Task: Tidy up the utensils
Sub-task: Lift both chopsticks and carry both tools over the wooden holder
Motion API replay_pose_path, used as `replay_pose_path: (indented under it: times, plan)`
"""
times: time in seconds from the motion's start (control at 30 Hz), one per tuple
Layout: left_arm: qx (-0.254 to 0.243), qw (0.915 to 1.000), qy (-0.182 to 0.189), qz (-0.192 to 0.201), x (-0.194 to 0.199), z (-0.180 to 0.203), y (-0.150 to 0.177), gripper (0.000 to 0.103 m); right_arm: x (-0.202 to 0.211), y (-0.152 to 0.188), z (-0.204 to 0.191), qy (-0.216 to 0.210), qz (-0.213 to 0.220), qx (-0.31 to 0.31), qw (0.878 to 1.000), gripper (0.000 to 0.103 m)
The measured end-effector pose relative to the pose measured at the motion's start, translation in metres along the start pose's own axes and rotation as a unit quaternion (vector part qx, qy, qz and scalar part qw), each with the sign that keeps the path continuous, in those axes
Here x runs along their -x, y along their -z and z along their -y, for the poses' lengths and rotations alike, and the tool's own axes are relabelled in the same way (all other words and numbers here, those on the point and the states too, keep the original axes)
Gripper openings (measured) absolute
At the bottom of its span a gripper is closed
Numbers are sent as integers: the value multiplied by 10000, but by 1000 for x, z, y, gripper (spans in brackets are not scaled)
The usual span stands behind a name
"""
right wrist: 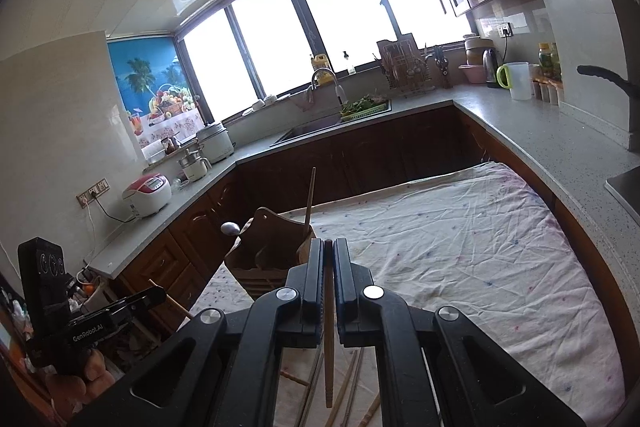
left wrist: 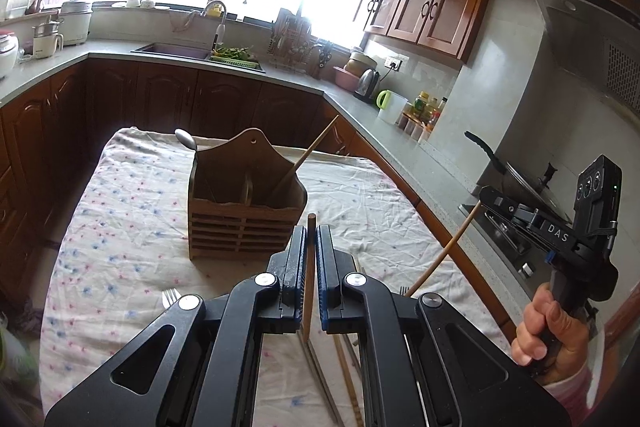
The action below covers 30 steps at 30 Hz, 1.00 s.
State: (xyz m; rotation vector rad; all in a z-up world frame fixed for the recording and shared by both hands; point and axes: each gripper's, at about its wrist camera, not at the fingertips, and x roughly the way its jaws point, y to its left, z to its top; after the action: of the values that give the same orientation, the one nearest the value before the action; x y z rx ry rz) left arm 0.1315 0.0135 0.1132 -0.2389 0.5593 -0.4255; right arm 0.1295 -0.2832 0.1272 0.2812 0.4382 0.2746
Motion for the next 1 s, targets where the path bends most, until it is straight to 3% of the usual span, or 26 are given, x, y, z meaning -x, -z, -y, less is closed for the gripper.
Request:
replay_pose_path:
  times: [0.63,1.0]
  plan:
    - [29,9985,-193,503,16,-16,-32,4,-16,-19,-15,-258,171,39,9995,5]
    - [-74,9913,-409,1246,34,-29,-86,4,-47,-57,-34,-486,465,102,9977,5]
